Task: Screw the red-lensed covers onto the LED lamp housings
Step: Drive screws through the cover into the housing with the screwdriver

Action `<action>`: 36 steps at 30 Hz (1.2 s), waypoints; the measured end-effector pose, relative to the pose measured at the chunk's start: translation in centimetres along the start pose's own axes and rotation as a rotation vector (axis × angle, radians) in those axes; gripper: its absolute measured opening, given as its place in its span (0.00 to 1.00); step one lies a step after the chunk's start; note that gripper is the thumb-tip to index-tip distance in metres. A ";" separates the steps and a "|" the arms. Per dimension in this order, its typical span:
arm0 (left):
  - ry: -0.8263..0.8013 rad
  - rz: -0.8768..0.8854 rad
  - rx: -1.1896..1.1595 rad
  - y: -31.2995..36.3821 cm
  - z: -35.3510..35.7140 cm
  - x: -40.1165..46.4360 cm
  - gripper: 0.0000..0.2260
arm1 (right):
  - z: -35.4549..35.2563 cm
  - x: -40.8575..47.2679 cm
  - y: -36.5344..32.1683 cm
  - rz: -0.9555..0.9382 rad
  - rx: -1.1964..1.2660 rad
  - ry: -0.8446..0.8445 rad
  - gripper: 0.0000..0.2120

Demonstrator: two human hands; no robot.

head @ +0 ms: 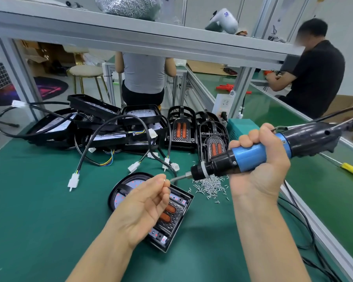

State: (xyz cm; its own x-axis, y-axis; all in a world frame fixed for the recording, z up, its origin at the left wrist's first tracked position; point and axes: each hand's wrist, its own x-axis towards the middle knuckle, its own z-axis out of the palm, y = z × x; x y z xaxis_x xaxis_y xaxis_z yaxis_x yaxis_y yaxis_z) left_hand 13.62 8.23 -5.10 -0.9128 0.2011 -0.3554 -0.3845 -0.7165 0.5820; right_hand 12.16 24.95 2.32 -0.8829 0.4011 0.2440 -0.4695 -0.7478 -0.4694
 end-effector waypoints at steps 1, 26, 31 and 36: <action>0.000 -0.003 0.007 -0.1 0.0 -0.1 0.05 | 0.0 0.0 0.1 0.003 -0.002 -0.002 0.07; 0.104 0.459 0.829 0.2 -0.8 1.2 0.11 | -1.4 0.3 1.3 -0.018 -0.294 -0.075 0.10; 0.061 0.541 1.348 -1.3 -1.3 1.7 0.09 | -1.9 0.2 2.7 -0.085 -0.491 -0.161 0.10; 0.118 0.612 1.580 -1.7 -1.5 2.2 0.06 | -2.1 0.1 3.6 -0.038 -0.562 -0.193 0.08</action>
State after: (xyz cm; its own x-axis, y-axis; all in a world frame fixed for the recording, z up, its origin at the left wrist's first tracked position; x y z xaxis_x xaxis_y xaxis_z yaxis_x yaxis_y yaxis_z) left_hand 12.46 8.90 -7.92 -0.9822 0.0686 0.1749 0.1757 0.6650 0.7259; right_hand 10.38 23.40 -1.08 -0.8753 0.2794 0.3946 -0.4723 -0.3190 -0.8217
